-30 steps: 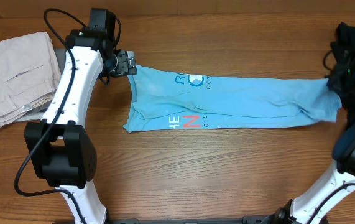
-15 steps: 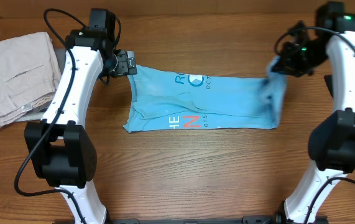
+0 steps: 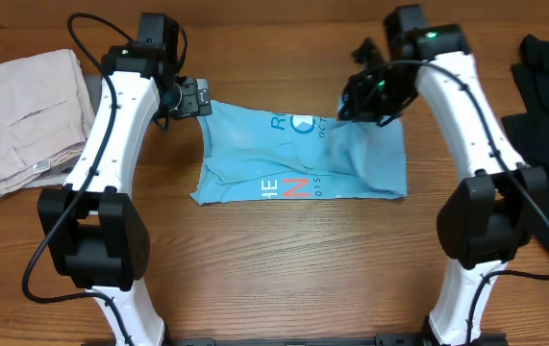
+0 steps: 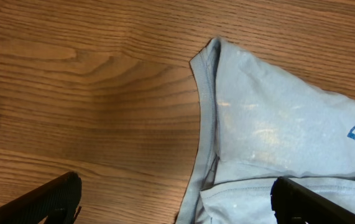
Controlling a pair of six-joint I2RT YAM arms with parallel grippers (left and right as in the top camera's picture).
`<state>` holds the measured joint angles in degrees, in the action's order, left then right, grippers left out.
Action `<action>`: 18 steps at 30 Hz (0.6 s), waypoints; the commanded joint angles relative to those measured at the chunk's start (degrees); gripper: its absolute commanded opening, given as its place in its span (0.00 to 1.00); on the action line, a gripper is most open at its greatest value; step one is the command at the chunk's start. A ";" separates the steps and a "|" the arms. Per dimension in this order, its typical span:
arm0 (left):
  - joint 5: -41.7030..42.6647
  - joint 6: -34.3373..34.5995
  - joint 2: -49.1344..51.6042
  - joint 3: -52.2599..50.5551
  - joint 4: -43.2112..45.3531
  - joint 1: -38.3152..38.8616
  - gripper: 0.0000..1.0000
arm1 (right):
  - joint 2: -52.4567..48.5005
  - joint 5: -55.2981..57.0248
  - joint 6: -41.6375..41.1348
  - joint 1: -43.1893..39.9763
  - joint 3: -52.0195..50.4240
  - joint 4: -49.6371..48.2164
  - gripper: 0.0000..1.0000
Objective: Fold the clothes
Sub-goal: 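Lift the right end and fold it leftward over the strip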
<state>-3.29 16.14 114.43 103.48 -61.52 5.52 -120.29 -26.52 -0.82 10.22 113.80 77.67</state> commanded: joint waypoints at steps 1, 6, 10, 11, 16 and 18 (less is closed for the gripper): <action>-0.52 -0.28 -0.46 0.50 0.09 -0.31 1.00 | 0.35 0.79 1.27 2.10 -1.51 -1.38 0.04; -0.52 -0.28 -0.46 0.50 0.09 -0.31 1.00 | 0.35 2.49 2.38 5.22 -5.27 -4.50 0.04; -0.52 -0.28 -0.46 0.50 0.09 -0.31 1.00 | 0.35 2.49 2.36 6.69 -8.59 -8.48 0.09; -0.52 -0.28 -0.46 0.50 0.09 -0.31 1.00 | 0.35 2.49 2.36 6.93 -9.31 -9.88 0.09; -0.52 -0.28 -0.46 0.50 0.09 -0.31 1.00 | 0.35 2.43 2.32 7.87 -11.54 -15.08 0.39; -0.52 -0.28 -0.46 0.50 0.09 -0.31 1.00 | 0.37 1.84 2.34 8.17 -11.50 -15.21 0.53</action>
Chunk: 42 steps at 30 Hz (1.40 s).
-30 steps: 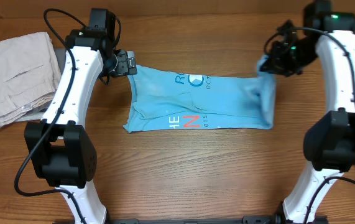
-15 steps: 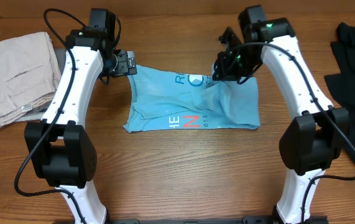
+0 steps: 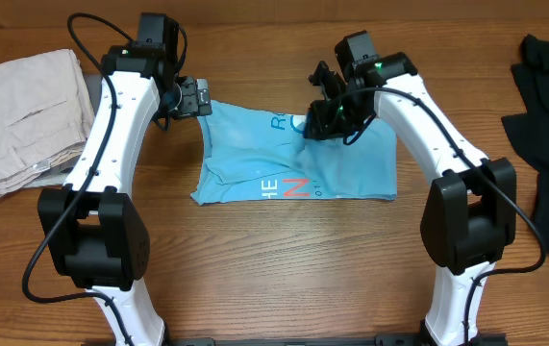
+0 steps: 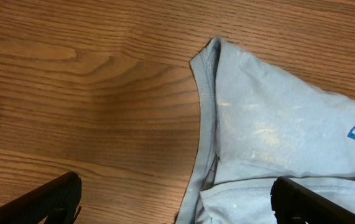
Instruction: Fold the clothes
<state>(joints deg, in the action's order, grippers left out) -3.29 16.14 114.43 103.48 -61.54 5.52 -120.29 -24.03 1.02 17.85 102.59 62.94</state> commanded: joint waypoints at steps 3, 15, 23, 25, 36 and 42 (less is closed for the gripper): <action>-0.52 -0.28 -0.46 0.50 0.11 -0.31 1.00 | 0.37 -0.63 0.98 0.31 0.96 1.03 0.63; -0.52 -0.28 -0.46 0.50 0.13 -0.31 1.00 | 1.55 -1.99 0.13 -5.29 1.33 7.98 0.27; -0.52 -0.28 -0.46 0.50 0.11 -0.31 1.00 | 1.55 4.55 -5.79 -4.31 -10.03 -3.26 0.04; -0.52 -0.28 -0.46 0.50 0.11 -0.31 1.00 | 1.55 4.90 -5.77 -4.33 -11.43 -4.81 0.04; -0.52 -0.28 -0.46 0.50 0.11 -0.31 1.00 | 1.55 12.20 -5.79 -4.24 -11.89 -8.70 0.04; -0.52 -0.28 -0.46 0.50 0.11 -0.31 1.00 | 1.49 14.99 -6.47 -4.04 -15.52 -12.09 0.04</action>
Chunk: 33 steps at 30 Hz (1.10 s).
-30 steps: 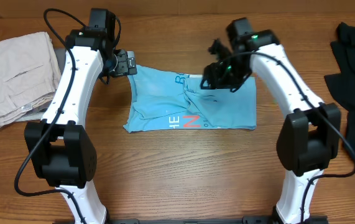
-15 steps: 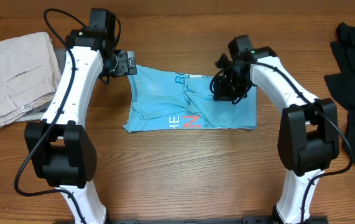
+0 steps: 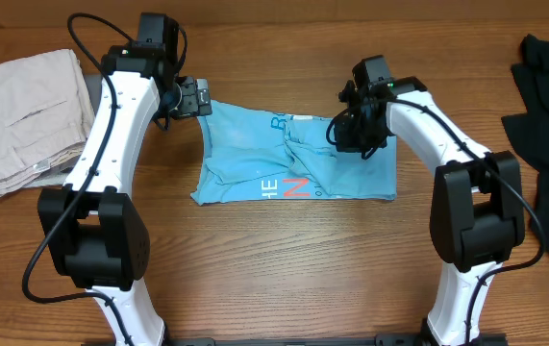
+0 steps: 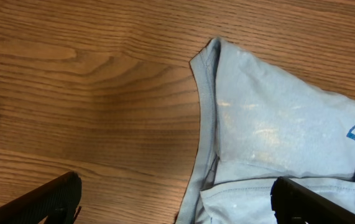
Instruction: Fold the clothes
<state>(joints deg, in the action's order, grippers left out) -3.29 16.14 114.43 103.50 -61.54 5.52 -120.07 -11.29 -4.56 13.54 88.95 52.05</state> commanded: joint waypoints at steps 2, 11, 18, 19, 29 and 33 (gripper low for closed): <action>-0.52 -0.28 -0.46 0.48 0.11 -0.31 1.00 | 1.27 1.79 -1.81 0.28 -3.30 -2.82 0.04; -0.52 -0.28 -0.46 0.48 0.11 -0.31 1.00 | 2.23 -14.32 -1.51 0.26 -3.69 -1.75 0.04; -0.52 -0.28 -0.46 0.48 0.11 -0.31 1.00 | 2.95 -23.61 -1.46 0.48 -3.72 0.55 0.04; -0.52 -0.28 -0.46 0.48 0.11 -0.31 1.00 | 2.95 -23.50 -1.44 0.68 -3.72 1.03 0.04; -0.52 -0.28 -0.46 0.48 0.11 -0.31 1.00 | 2.95 -23.32 -1.49 5.60 -3.82 1.60 0.13; -0.52 -0.28 -0.46 0.48 0.11 -0.31 1.00 | 2.95 -23.10 -1.55 8.24 -3.82 1.86 0.14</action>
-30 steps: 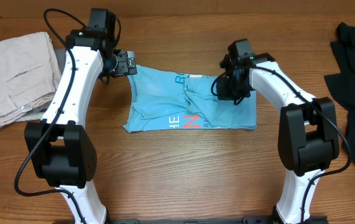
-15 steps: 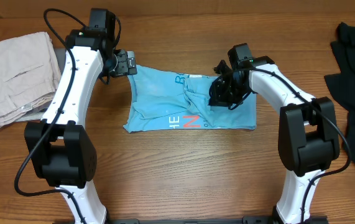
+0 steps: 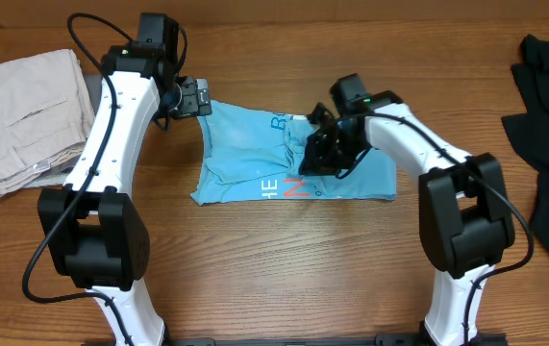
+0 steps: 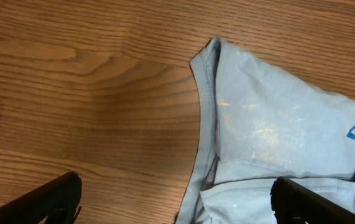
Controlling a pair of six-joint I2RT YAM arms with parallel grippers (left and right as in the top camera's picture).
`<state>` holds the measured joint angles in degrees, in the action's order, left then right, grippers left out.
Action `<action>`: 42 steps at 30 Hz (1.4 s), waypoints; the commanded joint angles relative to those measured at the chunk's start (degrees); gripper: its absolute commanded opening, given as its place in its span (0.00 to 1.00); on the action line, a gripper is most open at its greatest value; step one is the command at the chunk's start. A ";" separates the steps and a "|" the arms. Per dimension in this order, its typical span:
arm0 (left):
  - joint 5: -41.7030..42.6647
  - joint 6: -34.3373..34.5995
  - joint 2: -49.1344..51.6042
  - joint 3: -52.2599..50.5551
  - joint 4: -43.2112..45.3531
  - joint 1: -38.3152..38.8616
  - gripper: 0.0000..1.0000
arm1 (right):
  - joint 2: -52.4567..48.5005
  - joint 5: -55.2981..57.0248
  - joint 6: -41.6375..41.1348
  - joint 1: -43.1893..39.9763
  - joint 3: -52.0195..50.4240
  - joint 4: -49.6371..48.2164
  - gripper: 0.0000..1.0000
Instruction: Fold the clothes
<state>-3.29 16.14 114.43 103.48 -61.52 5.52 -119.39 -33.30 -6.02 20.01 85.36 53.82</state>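
Observation:
A light blue T-shirt with printed letters lies crumpled flat on the wooden table in the overhead view. My left gripper hovers at its upper left corner. In the left wrist view that gripper is open, its black fingers wide apart with the shirt's hemmed corner between and beyond them, held by nothing. My right gripper is low on the middle of the shirt, beside a bunched ridge of cloth. Its jaws are hidden from above.
A folded beige garment lies on a grey one at the far left. A black garment lies heaped at the right edge. Both arm bases stand at the near edge.
My right gripper has moved left and nearer, from the shirt's right part to its middle. The creases beside it have shifted a little. The left arm has not moved.
My right gripper was first at the shirt's raised upper right corner. Then it was further left over the print, with the right edge drawn in. Then it stood back to the right with a ridge of cloth left mid-shirt. Now it is low on the middle. The left gripper stayed open throughout.

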 commanded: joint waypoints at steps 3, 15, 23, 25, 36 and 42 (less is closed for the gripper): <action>-0.52 -0.28 -0.46 0.50 0.09 -0.31 1.00 | 2.27 -0.44 -0.48 3.63 -0.24 0.63 0.14; -0.52 -0.28 -0.46 0.50 0.09 -0.31 1.00 | 10.45 3.21 -0.74 -1.75 3.32 5.03 0.04; -0.52 -0.28 -0.46 0.50 0.09 -0.31 1.00 | 7.72 10.36 -9.29 -3.69 0.20 0.72 0.04; -0.52 -0.28 -0.46 0.50 0.09 -0.31 1.00 | 6.84 10.51 -10.23 -3.48 -0.94 -1.66 0.04; -0.52 -0.28 -0.46 0.50 0.09 -0.31 1.00 | 3.52 11.34 -13.33 -0.07 -4.79 -5.55 0.04; -0.52 -0.28 -0.46 0.50 0.09 -0.31 1.00 | 3.52 10.34 -13.38 4.83 -4.79 -5.55 0.04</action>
<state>-3.29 16.14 114.43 103.48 -61.52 5.52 -115.90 -22.31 -18.87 22.68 80.82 48.47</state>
